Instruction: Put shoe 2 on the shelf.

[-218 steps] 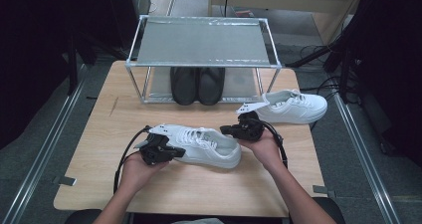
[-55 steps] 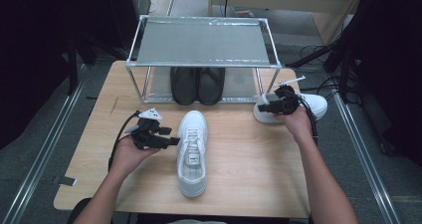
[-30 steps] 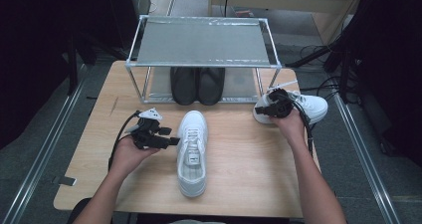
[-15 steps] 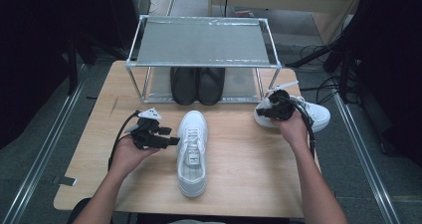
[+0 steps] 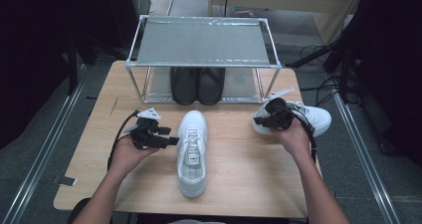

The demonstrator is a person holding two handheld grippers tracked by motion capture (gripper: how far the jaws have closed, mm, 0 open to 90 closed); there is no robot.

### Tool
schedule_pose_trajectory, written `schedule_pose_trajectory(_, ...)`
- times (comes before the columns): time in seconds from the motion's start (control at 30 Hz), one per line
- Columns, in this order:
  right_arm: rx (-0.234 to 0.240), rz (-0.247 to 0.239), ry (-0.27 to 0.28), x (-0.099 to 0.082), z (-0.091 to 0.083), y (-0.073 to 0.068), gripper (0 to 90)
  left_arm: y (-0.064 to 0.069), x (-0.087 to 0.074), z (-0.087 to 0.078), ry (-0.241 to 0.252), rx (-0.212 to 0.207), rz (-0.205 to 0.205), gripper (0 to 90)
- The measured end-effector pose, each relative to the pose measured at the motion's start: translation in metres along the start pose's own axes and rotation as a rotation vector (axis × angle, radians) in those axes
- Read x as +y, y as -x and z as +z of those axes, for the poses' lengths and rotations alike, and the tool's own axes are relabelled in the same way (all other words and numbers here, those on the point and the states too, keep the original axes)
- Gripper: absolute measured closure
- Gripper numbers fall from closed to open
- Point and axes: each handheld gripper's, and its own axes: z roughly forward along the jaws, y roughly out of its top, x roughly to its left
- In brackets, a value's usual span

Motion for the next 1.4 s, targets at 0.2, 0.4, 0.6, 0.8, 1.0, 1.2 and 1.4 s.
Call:
schedule_pose_trajectory(0.2, -0.009, -0.032, -0.017, -0.002, -0.004, -0.018, 77.3, -0.001, -0.001, -0.001, 0.004, 0.0, 0.0, 41.9)
schedule_pose_trajectory(0.4, 0.001, -0.069, -0.03, -0.007, -0.007, -0.04, 76.9, -0.002, -0.001, -0.003, 0.015, -0.004, -0.009, 41.8)
schedule_pose_trajectory(0.6, 0.02, -0.099, -0.04, -0.014, -0.005, -0.06, 76.1, 0.0, -0.001, -0.003, 0.011, -0.004, 0.008, 41.7)
schedule_pose_trajectory(0.8, 0.043, -0.138, -0.047, -0.014, -0.004, -0.079, 76.1, -0.001, 0.0, -0.003, 0.015, 0.003, 0.004, 41.6)
schedule_pose_trajectory(1.0, 0.07, -0.177, -0.044, -0.013, 0.001, -0.102, 76.0, -0.001, 0.0, -0.004, 0.023, 0.006, 0.008, 41.6)
schedule_pose_trajectory(1.2, 0.098, -0.223, -0.055, -0.011, 0.006, -0.122, 76.1, -0.001, 0.0, -0.003, 0.022, 0.005, 0.012, 41.6)
schedule_pose_trajectory(1.4, 0.139, -0.233, -0.052, -0.014, 0.007, -0.137, 76.0, -0.001, 0.0, -0.004, 0.023, 0.008, 0.006, 41.6)
